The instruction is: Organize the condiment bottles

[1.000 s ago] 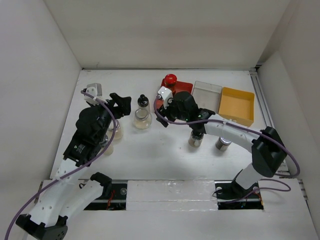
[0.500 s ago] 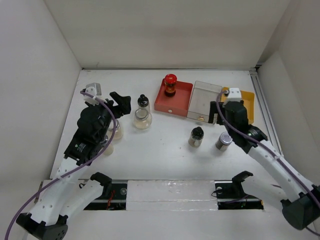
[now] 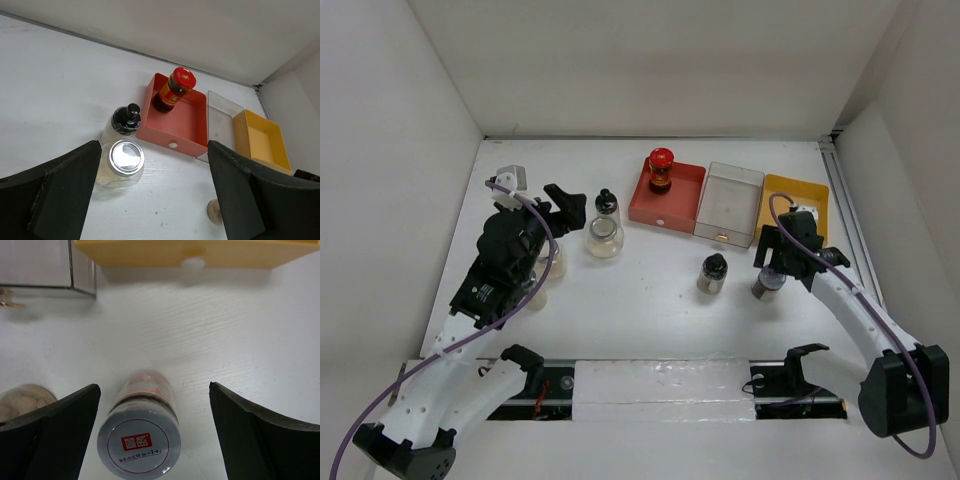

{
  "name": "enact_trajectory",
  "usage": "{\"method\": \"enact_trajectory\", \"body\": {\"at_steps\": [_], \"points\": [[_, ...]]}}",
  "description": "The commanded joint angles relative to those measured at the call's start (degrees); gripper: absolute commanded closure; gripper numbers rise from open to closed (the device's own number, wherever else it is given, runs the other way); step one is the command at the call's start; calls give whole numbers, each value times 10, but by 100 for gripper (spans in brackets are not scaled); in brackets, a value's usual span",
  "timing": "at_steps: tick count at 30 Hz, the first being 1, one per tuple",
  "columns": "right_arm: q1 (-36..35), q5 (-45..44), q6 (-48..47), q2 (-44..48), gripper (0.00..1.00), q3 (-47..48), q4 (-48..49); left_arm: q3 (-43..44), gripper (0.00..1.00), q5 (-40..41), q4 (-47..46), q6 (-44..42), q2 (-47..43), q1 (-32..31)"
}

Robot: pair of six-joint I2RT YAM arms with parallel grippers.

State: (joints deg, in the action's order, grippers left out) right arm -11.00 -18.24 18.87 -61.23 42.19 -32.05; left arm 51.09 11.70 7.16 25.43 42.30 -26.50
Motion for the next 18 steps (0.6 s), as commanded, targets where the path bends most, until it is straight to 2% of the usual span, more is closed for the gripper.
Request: {"method": "enact_trajectory", "body": {"at_steps": [1, 6, 9, 13, 14, 16, 18], "points": [[12, 57, 9, 2, 5, -12, -1, 2, 16, -11, -14, 3, -8, 3], [12, 93, 20, 25, 8, -34, -8, 2, 16, -16, -14, 3, -3, 3], [12, 94, 20, 44, 16, -61, -1, 2, 16, -21, -14, 3, -3, 3], [12, 94, 20, 50, 30, -66, -1, 2, 16, -21, -20, 3, -3, 3], [12, 94, 20, 50, 44, -66, -1, 2, 16, -21, -20, 3, 2, 3], [12, 100, 7, 61, 56, -47, -1, 2, 16, -34, -20, 3, 8, 3], [-2, 83, 1, 81, 56, -26, -1, 2, 16, -40, -20, 3, 8, 3]]}}
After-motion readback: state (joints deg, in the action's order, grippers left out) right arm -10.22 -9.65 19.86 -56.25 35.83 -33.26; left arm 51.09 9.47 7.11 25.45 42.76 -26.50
